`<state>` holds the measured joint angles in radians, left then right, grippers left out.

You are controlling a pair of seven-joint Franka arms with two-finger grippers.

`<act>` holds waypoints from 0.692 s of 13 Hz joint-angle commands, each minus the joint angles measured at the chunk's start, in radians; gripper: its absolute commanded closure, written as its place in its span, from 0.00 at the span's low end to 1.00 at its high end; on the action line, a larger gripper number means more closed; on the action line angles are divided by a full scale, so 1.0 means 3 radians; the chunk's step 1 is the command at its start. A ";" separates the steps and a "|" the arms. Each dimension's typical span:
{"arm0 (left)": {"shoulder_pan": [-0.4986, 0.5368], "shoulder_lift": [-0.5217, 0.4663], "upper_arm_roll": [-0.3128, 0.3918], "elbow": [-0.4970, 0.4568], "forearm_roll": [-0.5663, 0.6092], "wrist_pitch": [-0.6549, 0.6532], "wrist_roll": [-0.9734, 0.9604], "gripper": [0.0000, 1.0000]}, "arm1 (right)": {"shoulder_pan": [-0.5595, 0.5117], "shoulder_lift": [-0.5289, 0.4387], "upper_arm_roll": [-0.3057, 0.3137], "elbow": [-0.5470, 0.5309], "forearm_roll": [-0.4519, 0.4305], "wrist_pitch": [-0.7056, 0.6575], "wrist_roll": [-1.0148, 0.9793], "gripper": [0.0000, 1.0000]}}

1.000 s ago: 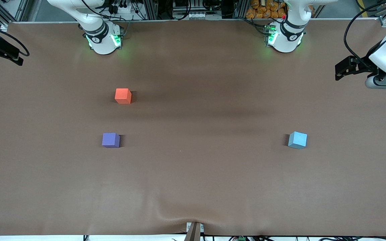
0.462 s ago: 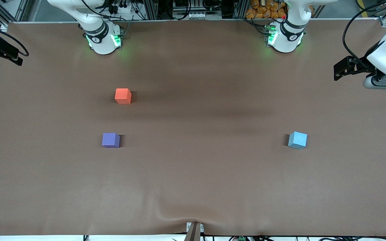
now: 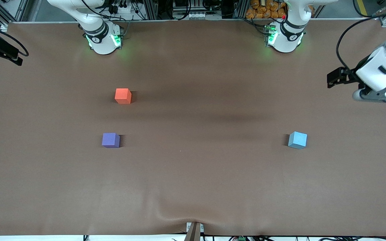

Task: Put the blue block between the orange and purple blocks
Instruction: 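Reach to the light-blue block and grasp it with the left gripper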

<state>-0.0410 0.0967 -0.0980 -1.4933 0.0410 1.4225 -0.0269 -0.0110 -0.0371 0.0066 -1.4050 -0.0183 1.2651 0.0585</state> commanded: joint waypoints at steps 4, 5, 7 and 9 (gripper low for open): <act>0.0044 0.0449 0.0025 0.0069 0.0022 0.0171 -0.0038 0.00 | -0.0066 0.0032 0.0039 0.0061 -0.0046 -0.0055 0.0015 0.00; 0.0044 0.0546 0.0030 0.0054 0.0052 0.0248 -0.0038 0.00 | -0.0066 0.0032 0.0039 0.0061 -0.0046 -0.0055 0.0015 0.00; 0.0050 0.0700 0.0030 0.0049 0.0165 0.0397 -0.0053 0.00 | -0.0066 0.0032 0.0039 0.0061 -0.0046 -0.0055 0.0015 0.00; 0.0060 0.0929 0.0035 0.0049 0.0170 0.0580 -0.0089 0.00 | -0.0061 0.0032 0.0039 0.0061 -0.0046 -0.0080 0.0015 0.00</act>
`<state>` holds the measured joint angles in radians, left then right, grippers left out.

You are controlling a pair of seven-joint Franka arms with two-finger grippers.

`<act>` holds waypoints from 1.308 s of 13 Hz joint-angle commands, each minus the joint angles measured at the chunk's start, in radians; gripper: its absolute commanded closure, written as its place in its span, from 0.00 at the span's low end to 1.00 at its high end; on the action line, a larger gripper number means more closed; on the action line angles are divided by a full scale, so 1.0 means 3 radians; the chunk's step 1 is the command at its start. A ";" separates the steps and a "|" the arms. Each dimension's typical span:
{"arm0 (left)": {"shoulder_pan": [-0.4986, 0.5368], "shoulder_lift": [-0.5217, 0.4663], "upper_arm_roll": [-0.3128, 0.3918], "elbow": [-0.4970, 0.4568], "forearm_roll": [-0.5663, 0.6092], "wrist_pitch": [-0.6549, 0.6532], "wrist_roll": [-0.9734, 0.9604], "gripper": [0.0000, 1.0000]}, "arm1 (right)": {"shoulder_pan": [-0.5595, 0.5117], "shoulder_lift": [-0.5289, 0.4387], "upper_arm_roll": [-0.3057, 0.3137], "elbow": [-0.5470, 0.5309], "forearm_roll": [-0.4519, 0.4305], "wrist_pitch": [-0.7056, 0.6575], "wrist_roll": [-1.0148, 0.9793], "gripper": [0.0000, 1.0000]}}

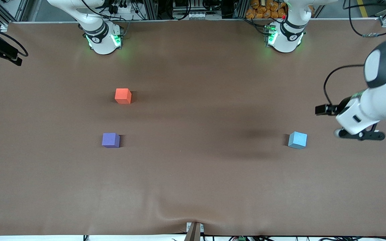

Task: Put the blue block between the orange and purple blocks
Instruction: 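Reach to the light-blue block and grasp it with the left gripper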

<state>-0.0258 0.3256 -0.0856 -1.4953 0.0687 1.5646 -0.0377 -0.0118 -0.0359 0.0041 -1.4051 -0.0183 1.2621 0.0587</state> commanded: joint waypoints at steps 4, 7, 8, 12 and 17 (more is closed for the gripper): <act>0.0020 0.0484 -0.0011 -0.0174 0.0078 0.0734 -0.0344 0.00 | -0.0058 0.0028 0.0048 0.0061 -0.0036 -0.0076 0.0014 0.00; -0.0031 0.0729 -0.0016 -0.0445 0.0093 0.1425 -0.0375 0.00 | -0.0058 0.0028 0.0048 0.0061 -0.0036 -0.0076 0.0014 0.00; -0.0057 0.0826 -0.0016 -0.0471 0.0149 0.1478 -0.0360 0.00 | -0.0058 0.0028 0.0048 0.0061 -0.0036 -0.0081 0.0014 0.00; -0.0057 0.1077 -0.0047 -0.0569 0.0793 0.1575 -0.0289 0.00 | -0.0063 0.0028 0.0048 0.0061 -0.0036 -0.0091 0.0014 0.00; -0.0073 0.1190 -0.0047 -0.0543 0.0748 0.1672 -0.0263 0.55 | -0.0063 0.0033 0.0048 0.0061 -0.0036 -0.0096 0.0014 0.00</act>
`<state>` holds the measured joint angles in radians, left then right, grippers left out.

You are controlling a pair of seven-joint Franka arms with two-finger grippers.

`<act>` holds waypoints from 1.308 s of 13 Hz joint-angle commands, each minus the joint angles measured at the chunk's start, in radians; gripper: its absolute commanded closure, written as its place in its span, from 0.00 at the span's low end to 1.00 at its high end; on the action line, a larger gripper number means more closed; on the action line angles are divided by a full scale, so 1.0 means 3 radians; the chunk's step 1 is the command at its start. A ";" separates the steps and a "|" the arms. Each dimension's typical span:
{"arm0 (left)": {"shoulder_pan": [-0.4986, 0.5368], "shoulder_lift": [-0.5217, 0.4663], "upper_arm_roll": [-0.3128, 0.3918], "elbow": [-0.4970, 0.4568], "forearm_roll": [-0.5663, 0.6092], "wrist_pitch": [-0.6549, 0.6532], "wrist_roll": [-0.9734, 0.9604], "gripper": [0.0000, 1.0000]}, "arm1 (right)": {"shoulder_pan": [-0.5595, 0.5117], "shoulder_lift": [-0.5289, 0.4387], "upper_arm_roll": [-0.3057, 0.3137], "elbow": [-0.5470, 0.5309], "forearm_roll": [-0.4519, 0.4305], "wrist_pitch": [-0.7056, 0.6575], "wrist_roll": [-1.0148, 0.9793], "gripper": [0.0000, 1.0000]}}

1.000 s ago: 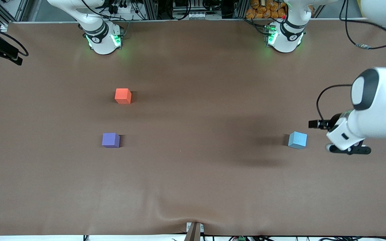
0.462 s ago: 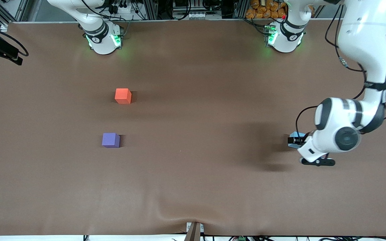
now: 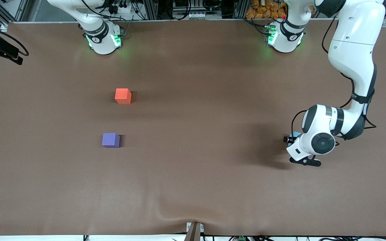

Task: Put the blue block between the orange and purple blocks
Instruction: 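Lift the blue block and carry it toward the table middle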

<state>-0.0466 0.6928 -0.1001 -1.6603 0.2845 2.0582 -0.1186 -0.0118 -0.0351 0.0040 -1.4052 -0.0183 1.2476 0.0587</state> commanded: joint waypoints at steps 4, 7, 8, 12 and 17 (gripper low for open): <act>-0.0029 -0.0238 -0.0039 0.0037 -0.0018 -0.0273 -0.0029 1.00 | -0.0068 0.0030 0.0048 0.0062 -0.0021 -0.0048 0.0014 0.00; -0.0024 -0.0544 -0.0238 0.0043 -0.0119 -0.0555 -0.0146 1.00 | -0.0068 0.0030 0.0048 0.0062 -0.0021 -0.0048 0.0014 0.00; -0.0024 -0.0631 -0.0345 0.0073 -0.0191 -0.0657 -0.0248 1.00 | -0.0068 0.0030 0.0048 0.0062 -0.0021 -0.0048 0.0014 0.00; -0.0166 -0.0648 -0.1020 0.0237 -0.0309 -0.1077 -0.1172 1.00 | -0.0073 0.0035 0.0048 0.0062 -0.0021 -0.0048 0.0014 0.00; -0.1121 -0.0092 -0.1067 0.0813 -0.0508 -0.1037 -0.2419 1.00 | -0.0063 0.0066 0.0048 0.0052 -0.0021 -0.0043 0.0009 0.00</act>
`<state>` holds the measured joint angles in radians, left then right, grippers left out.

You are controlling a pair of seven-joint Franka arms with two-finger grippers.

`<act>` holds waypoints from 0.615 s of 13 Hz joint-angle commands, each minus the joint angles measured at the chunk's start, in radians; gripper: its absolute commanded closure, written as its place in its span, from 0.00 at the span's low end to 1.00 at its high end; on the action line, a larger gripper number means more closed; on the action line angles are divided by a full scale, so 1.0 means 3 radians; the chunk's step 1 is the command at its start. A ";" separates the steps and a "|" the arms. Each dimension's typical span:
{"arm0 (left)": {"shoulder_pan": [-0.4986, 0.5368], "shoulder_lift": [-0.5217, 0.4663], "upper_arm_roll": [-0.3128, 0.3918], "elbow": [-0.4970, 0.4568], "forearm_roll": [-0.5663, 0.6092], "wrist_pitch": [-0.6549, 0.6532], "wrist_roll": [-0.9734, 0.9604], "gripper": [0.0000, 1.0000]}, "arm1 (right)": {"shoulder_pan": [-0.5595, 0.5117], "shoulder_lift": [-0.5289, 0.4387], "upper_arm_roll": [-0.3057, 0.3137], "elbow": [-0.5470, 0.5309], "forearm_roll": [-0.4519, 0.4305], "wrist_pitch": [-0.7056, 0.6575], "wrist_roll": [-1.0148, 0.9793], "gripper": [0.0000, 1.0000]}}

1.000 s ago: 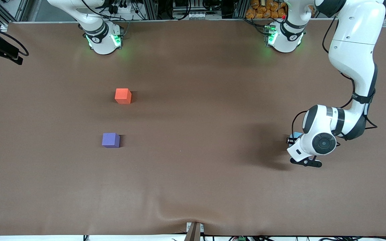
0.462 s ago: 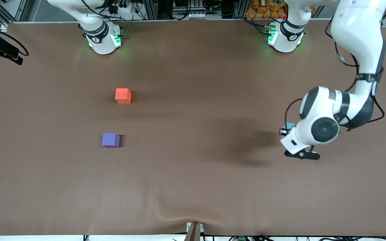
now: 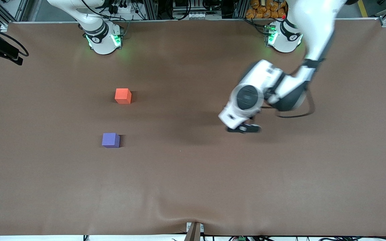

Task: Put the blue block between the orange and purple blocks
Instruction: 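Lift the blue block and carry it toward the table middle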

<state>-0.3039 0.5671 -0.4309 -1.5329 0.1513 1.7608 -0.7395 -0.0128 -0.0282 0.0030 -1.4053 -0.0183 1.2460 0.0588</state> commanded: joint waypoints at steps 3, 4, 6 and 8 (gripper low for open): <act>-0.0903 0.0747 0.0183 0.0635 -0.0059 0.0504 -0.1086 1.00 | -0.0065 0.0043 0.0051 0.0052 -0.0021 -0.0037 0.0014 0.00; -0.1107 0.0839 0.0290 0.0631 -0.0059 0.0790 -0.1281 1.00 | -0.0065 0.0043 0.0051 0.0052 -0.0021 -0.0037 0.0014 0.00; -0.1415 0.0932 0.0515 0.0636 -0.0059 0.0997 -0.1309 0.95 | -0.0065 0.0043 0.0051 0.0052 -0.0021 -0.0032 0.0014 0.00; -0.1554 0.0968 0.0628 0.0631 -0.0014 0.1028 -0.1156 0.11 | -0.0060 0.0053 0.0051 0.0052 0.0000 0.0019 0.0004 0.00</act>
<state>-0.7437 0.8493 -0.2790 -1.3770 0.1446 2.0754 -1.1196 -0.0129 -0.0193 0.0035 -1.4051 -0.0182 1.2487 0.0588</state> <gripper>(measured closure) 0.467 0.000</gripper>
